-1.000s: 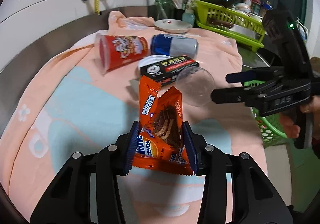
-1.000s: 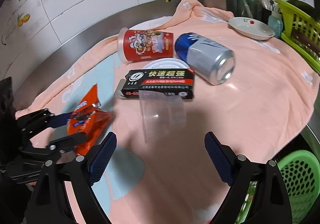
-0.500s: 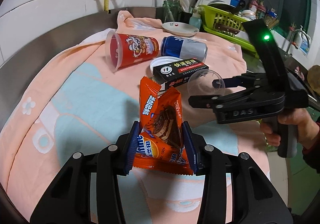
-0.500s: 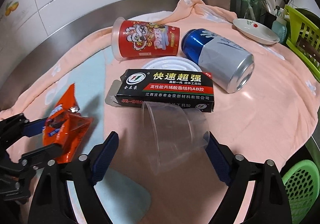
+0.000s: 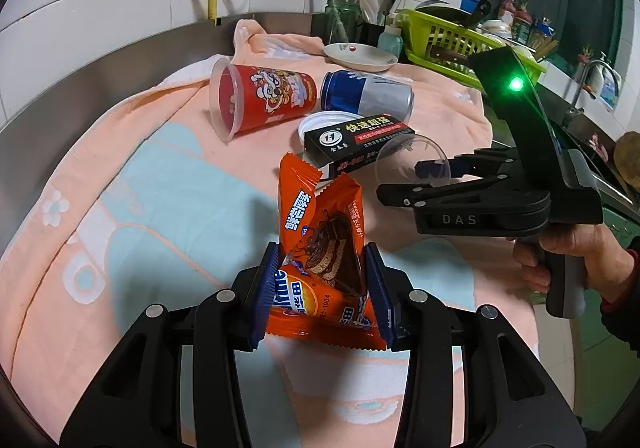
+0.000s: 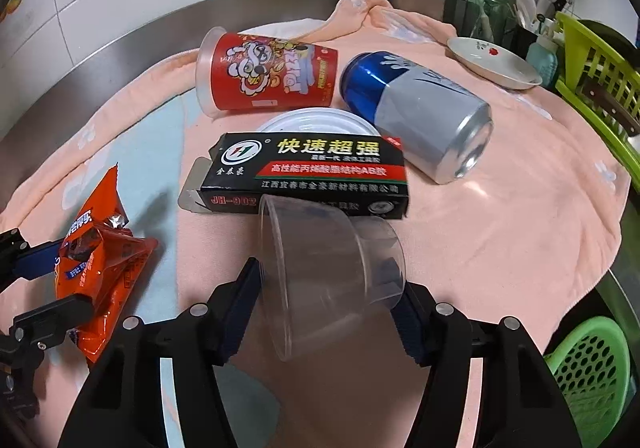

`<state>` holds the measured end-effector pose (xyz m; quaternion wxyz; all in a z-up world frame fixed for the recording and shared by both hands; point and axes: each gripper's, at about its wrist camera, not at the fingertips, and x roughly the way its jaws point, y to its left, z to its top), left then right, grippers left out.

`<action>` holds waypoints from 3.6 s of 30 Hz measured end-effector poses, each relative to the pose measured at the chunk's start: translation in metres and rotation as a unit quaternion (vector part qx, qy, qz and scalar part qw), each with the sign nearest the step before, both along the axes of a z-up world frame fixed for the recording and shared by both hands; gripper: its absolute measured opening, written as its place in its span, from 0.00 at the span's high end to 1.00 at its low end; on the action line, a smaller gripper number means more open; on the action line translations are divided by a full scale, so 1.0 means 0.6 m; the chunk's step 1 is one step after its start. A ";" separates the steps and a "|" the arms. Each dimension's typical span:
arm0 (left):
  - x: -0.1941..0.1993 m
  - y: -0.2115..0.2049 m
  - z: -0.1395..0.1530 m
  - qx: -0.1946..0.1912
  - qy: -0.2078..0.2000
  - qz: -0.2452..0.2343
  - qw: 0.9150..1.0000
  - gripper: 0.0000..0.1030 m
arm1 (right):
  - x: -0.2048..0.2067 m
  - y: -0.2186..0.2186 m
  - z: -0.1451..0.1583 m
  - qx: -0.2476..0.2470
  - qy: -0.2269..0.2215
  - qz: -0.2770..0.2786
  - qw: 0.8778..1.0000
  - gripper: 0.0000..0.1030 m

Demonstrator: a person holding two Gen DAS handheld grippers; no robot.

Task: Collect trash
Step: 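Carry the wrapper and clear cup over the green basket and open both tools, then grasp the black glue box with the left tool while the right tool grasps the blue milk can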

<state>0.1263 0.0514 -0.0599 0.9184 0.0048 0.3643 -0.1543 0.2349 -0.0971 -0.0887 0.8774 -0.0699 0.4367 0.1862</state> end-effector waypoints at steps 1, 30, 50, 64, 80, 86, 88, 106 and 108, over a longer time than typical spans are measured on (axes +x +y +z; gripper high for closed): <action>-0.001 0.000 0.001 0.000 0.000 -0.001 1.000 0.59 | -0.002 -0.004 0.001 0.003 0.000 -0.001 1.000 0.42; -0.023 -0.260 0.061 -0.020 -0.026 -0.134 0.990 0.59 | -0.177 -0.439 0.029 0.002 0.002 -0.180 0.984 0.42; 0.004 -0.487 0.017 -0.018 0.030 -0.223 0.974 0.56 | -0.247 -0.574 0.039 0.034 -0.013 -0.248 0.968 0.27; 0.008 -0.510 0.000 -0.033 0.032 -0.224 0.973 0.29 | -0.264 -0.589 0.042 0.037 -0.018 -0.251 0.967 0.24; 0.009 -0.415 0.019 -0.021 0.013 -0.171 0.985 0.29 | -0.242 -0.532 0.058 0.034 -0.025 -0.217 0.975 0.23; 0.017 -0.332 0.041 -0.003 -0.012 -0.126 0.992 0.29 | -0.220 -0.487 0.069 0.037 -0.027 -0.189 0.981 0.23; 0.022 -0.302 0.047 0.003 -0.019 -0.111 0.994 0.29 | -0.214 -0.471 0.073 0.036 -0.029 -0.180 0.983 0.23; 0.148 -0.150 0.037 0.082 -0.016 -0.112 0.990 0.29 | -0.143 -0.325 0.098 0.017 -0.031 -0.084 0.996 0.21; 0.163 -0.152 0.031 0.095 -0.013 -0.125 0.988 0.29 | -0.129 -0.310 0.101 0.018 -0.029 -0.074 0.997 0.21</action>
